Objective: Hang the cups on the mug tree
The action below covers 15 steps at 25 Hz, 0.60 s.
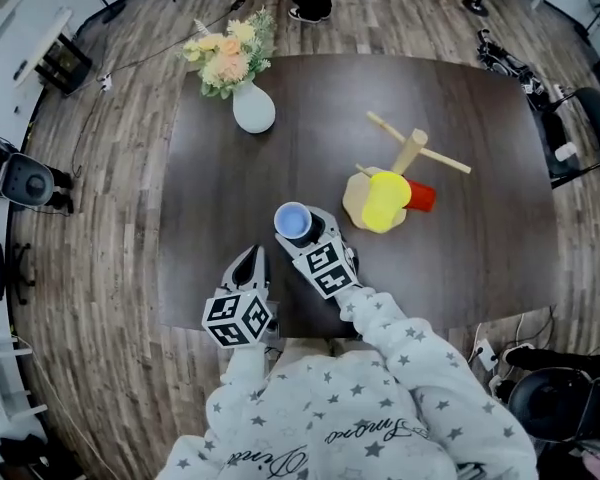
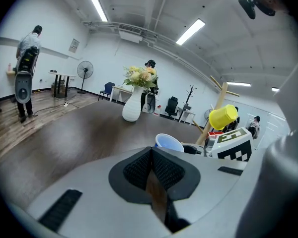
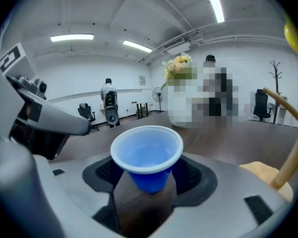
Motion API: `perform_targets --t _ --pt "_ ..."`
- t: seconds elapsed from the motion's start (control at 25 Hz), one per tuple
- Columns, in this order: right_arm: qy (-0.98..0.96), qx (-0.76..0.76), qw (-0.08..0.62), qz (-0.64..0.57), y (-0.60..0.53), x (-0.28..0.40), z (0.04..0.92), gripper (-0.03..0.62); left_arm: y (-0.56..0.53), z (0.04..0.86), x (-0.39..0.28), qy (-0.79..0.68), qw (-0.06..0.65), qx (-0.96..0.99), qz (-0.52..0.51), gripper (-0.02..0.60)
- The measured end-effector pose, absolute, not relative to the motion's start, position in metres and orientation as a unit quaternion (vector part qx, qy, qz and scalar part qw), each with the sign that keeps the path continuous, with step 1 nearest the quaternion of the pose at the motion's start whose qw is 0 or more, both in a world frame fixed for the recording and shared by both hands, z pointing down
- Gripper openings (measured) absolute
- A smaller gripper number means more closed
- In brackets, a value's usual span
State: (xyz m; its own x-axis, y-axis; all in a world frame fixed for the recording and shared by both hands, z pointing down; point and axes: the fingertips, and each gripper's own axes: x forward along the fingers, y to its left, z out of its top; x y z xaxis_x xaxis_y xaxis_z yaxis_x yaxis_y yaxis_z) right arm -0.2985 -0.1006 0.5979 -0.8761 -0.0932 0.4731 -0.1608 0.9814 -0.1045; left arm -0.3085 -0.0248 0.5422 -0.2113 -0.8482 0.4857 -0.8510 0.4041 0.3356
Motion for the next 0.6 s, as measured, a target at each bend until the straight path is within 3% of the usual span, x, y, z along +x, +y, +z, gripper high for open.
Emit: perform_targets --t 0.6 --pt "-0.949 0.219 0.209 0.082 -0.112 -0.224 0.561 0.304 -0.054 0.517 -0.279 -0.670 0.288 0.684 0.022 0.025"
